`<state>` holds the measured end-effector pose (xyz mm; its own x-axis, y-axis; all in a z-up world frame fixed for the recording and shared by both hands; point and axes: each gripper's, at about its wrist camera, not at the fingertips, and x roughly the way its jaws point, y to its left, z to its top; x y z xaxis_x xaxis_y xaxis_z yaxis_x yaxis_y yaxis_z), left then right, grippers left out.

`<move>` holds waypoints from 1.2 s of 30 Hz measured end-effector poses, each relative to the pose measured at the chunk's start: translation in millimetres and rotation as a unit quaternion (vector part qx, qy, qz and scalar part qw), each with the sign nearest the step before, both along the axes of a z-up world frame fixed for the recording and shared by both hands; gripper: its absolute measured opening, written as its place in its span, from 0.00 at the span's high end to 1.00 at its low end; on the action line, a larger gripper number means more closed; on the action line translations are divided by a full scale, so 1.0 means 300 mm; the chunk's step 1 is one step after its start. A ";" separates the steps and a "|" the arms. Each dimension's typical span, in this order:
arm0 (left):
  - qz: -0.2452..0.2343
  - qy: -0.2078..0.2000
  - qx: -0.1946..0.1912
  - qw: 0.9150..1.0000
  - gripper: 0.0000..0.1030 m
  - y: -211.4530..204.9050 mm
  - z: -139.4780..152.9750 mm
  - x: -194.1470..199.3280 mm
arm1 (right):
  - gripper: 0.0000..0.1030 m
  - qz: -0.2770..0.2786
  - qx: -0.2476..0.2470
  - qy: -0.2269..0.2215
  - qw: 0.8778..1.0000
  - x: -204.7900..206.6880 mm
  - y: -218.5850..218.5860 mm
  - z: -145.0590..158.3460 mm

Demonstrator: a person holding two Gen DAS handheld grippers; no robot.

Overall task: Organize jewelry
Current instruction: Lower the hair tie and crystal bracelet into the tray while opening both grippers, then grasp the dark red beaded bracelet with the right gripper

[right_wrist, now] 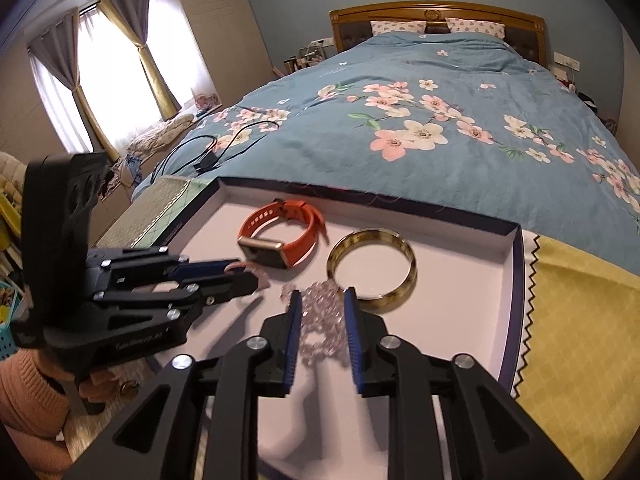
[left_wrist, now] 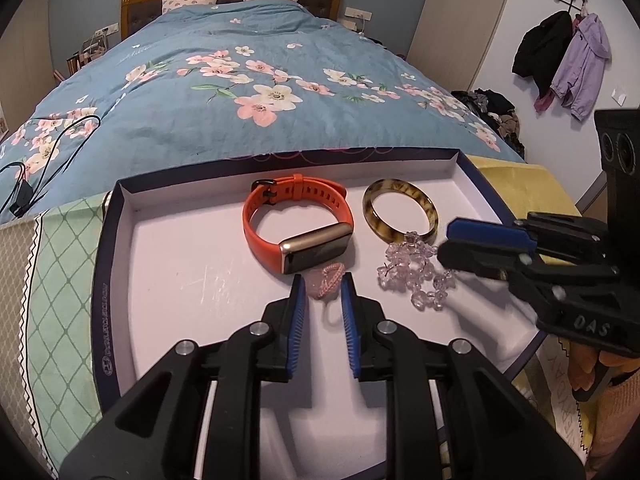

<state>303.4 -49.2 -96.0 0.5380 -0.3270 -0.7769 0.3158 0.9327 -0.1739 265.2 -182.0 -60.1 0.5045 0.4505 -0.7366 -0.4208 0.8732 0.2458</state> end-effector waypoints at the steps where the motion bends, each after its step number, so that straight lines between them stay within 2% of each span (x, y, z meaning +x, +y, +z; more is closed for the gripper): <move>1: 0.002 -0.001 -0.001 1.000 0.79 0.004 0.003 -0.002 | 0.79 0.004 -0.003 0.000 1.000 -0.009 0.002 0.000; 9: 0.007 -0.021 -0.002 1.000 0.72 0.026 0.042 -0.052 | 0.77 0.023 -0.042 0.001 0.999 -0.048 0.033 -0.026; 18: 0.016 -0.049 -0.019 0.998 0.68 0.089 0.114 -0.164 | 0.77 -0.003 -0.083 -0.016 0.996 -0.032 0.032 -0.038; 29: 0.006 -0.061 -0.037 0.997 0.63 0.146 0.134 -0.327 | 0.77 -0.027 -0.039 -0.031 0.998 -0.081 -0.029 0.030; 33: 0.001 -0.068 -0.034 0.997 0.62 0.156 0.140 -0.389 | 0.71 -0.025 -0.014 -0.044 0.999 -0.147 -0.060 0.078; 36: -0.002 -0.070 -0.033 0.997 0.59 0.162 0.140 -0.421 | 0.70 -0.014 0.000 -0.051 0.999 -0.216 -0.076 0.106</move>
